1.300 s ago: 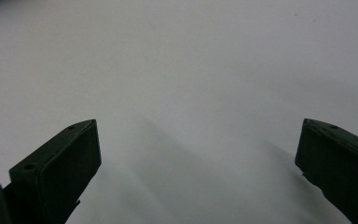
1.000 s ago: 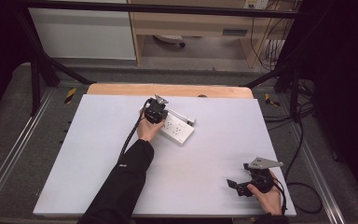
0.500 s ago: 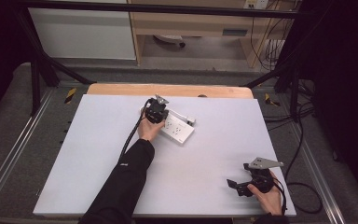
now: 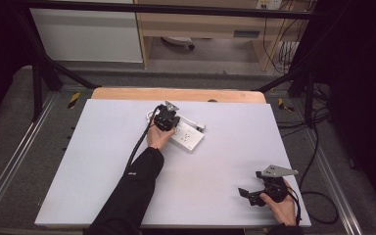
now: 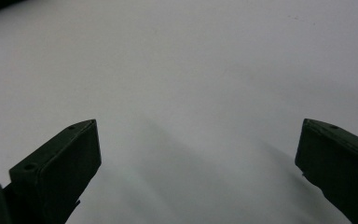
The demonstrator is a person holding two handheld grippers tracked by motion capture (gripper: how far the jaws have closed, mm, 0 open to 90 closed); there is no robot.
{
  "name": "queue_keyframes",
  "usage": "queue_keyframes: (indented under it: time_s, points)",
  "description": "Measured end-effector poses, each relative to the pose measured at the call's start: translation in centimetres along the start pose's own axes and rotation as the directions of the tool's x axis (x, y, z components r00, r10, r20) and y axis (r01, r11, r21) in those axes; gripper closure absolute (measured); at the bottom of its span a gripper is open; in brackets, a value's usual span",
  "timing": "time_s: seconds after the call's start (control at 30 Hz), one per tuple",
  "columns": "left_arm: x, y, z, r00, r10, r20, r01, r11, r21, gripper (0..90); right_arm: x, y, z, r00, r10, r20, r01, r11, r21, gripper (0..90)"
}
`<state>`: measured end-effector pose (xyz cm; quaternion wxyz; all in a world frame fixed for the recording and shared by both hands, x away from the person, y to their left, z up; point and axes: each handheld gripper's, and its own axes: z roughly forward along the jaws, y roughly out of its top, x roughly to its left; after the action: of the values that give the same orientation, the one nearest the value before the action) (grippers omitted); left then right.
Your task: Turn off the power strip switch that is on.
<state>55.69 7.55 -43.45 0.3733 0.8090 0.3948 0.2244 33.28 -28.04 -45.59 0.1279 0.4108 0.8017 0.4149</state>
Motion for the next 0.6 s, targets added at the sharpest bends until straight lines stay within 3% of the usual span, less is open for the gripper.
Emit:
queue_keyframes:
  time_s: [0.13,0.27,0.4,0.6]
  points:
    - [0.2,-0.1,-0.2,0.9998,0.019,0.009,-0.019,0.9998,0.007,90.0,-0.1,0.0,-0.1,1.0,-0.003,0.002,0.003,1.0,-0.005,0.7]
    - [0.3,0.0,-0.3,0.9999,0.005,0.014,-0.006,0.9999,0.01,90.0,0.0,0.0,0.0,1.0,0.002,-0.001,-0.002,1.0,0.004,0.7]
    - [0.0,0.1,-0.5,0.9993,0.029,0.025,-0.029,0.9995,0.009,90.0,0.0,0.0,0.0,1.0,0.005,-0.001,-0.005,1.0,0.002,0.7]
    - [0.4,0.6,-2.0,0.9997,0.013,0.021,-0.013,0.9999,-0.002,90.0,0.0,0.0,0.0,1.0,0.002,-0.001,-0.002,1.0,-0.004,0.7]
